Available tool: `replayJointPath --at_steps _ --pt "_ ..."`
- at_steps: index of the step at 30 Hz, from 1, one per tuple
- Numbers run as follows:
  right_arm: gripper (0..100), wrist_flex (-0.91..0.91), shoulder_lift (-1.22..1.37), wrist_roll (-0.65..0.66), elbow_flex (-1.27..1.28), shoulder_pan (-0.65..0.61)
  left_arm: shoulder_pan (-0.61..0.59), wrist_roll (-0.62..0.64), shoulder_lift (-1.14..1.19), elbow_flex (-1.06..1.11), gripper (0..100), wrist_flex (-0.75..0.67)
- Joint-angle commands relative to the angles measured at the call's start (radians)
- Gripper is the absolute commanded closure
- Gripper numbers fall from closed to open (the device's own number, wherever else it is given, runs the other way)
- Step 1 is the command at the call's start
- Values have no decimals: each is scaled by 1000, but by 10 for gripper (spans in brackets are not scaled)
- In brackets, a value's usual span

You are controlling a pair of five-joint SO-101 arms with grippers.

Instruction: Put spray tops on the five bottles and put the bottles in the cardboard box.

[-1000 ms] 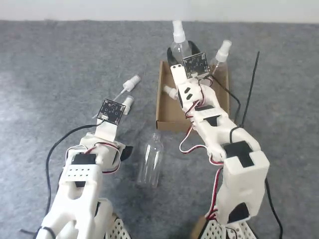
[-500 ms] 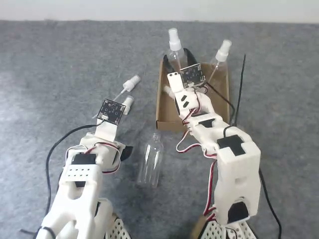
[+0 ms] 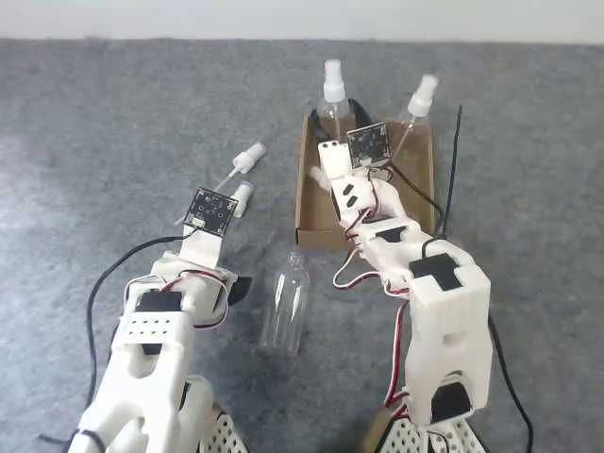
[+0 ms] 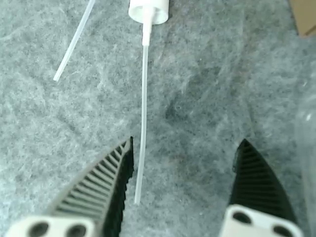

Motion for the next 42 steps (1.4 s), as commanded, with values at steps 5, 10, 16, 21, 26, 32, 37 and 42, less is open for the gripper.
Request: replayJointPath --at_steps 5,10,16,21,26,32,37,42 --pt "992 -18 -8 -11 -8 -12 3 -11 -32 -5 694 6" --pt "992 -25 -19 -11 18 -12 3 -11 -32 -5 694 6" --pt "992 -19 -19 -11 26 -12 3 -11 -32 -5 694 6" --pt "992 -28 -19 58 71 -12 3 -11 -32 -5 694 5" --pt "992 -88 -68 78 144 -21 3 -11 -32 -5 694 5" --pt "992 -82 -150 77 250 -48 3 -11 -32 -5 694 3" --pt "992 -88 -157 78 281 -45 3 -11 -32 -5 694 3" --pt "992 -87 -159 78 235 -45 3 -11 -32 -5 694 3"
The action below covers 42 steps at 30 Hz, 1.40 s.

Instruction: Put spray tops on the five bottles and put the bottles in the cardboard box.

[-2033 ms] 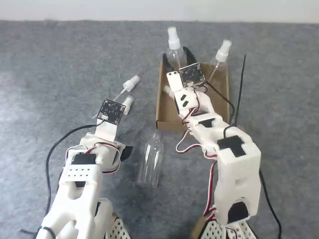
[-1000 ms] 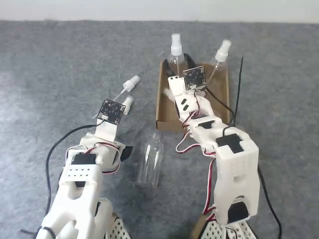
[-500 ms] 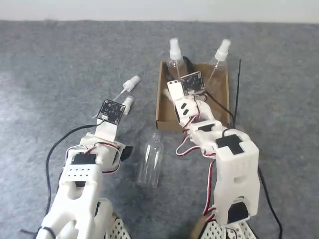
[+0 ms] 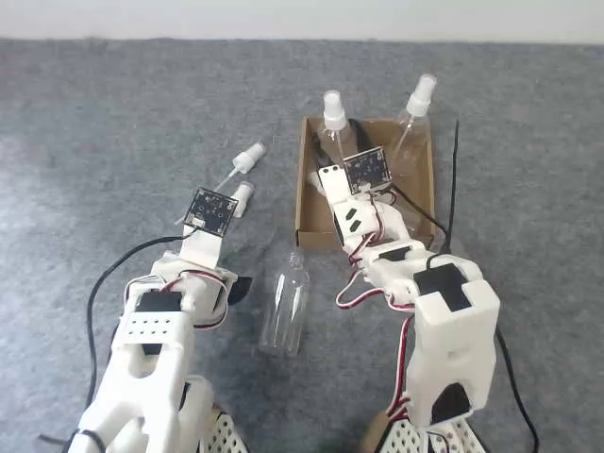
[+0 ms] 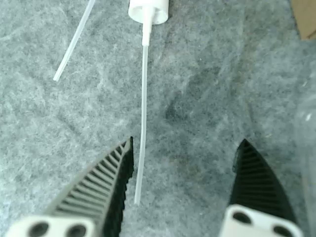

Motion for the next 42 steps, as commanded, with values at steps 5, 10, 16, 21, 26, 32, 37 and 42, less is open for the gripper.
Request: replayJointPath --at_steps 5,10,16,21,26,32,37,42 --pt "992 31 -33 11 -143 -22 3 -11 -32 -5 694 3" --pt "992 51 1 11 -253 -24 3 -11 -32 -5 694 3" --pt "992 50 93 11 -295 -16 3 -11 -32 -5 694 3" --pt "992 51 114 11 -293 5 3 -11 -32 -5 694 3" --pt "989 56 114 15 -288 2 3 -11 -32 -5 694 3" --pt "988 58 107 17 -288 -2 3 -11 -32 -5 694 3" --pt "946 58 107 17 -288 -2 3 -11 -32 -5 694 3" --pt "835 58 107 17 -287 -4 3 -11 -32 -5 694 3"
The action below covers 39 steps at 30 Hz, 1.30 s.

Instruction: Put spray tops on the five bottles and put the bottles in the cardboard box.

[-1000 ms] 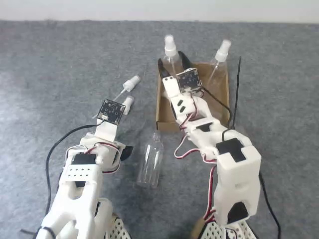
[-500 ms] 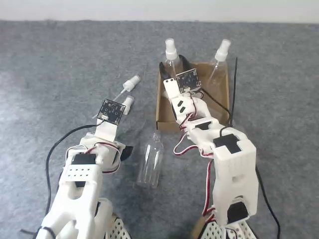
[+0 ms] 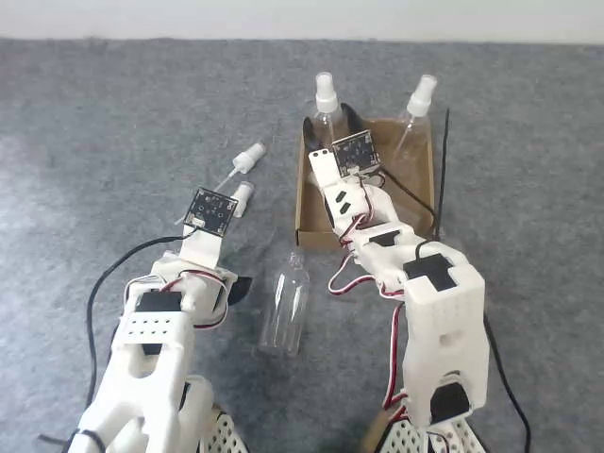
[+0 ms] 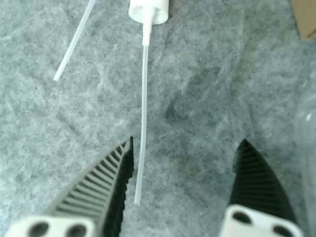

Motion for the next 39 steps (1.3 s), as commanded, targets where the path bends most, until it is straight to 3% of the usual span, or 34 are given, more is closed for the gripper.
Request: replayJointPath --at_steps 1,33,39 --pt "831 1 -21 15 -48 5 3 -11 -32 -5 694 3" --pt "824 1 -22 17 -48 5 3 -11 -32 -5 694 3" --pt "708 -4 -24 17 -32 -2 3 -11 -32 -5 694 3"
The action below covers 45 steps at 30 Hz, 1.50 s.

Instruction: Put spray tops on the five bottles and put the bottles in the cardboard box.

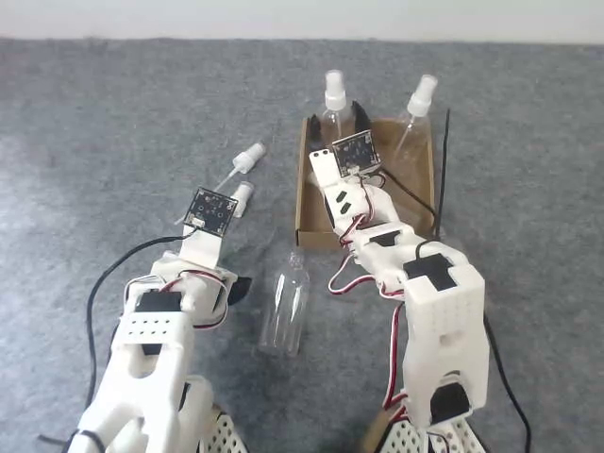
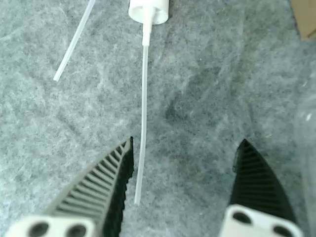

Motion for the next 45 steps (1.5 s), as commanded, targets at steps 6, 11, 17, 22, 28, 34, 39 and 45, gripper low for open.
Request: replayJointPath --at_steps 6,11,17,22,28,34,39,45 --pt "701 -5 -25 14 -35 -5 3 -11 -32 -5 694 3" --pt "701 1 -76 14 -20 -5 3 -11 -32 -5 694 3" --pt "702 19 -257 14 92 -5 3 -11 -32 -5 694 3" --pt "702 202 -433 8 132 -5 3 -11 -32 -5 694 3" --pt "702 515 -676 6 130 -31 3 -11 -32 -5 694 3" --pt "702 963 -947 12 129 -110 3 -11 -32 -5 694 3" --pt "702 1326 -1132 12 129 -143 3 -11 -32 -5 694 3" --pt "702 1600 -1221 14 129 -142 3 -11 -32 -5 694 3"
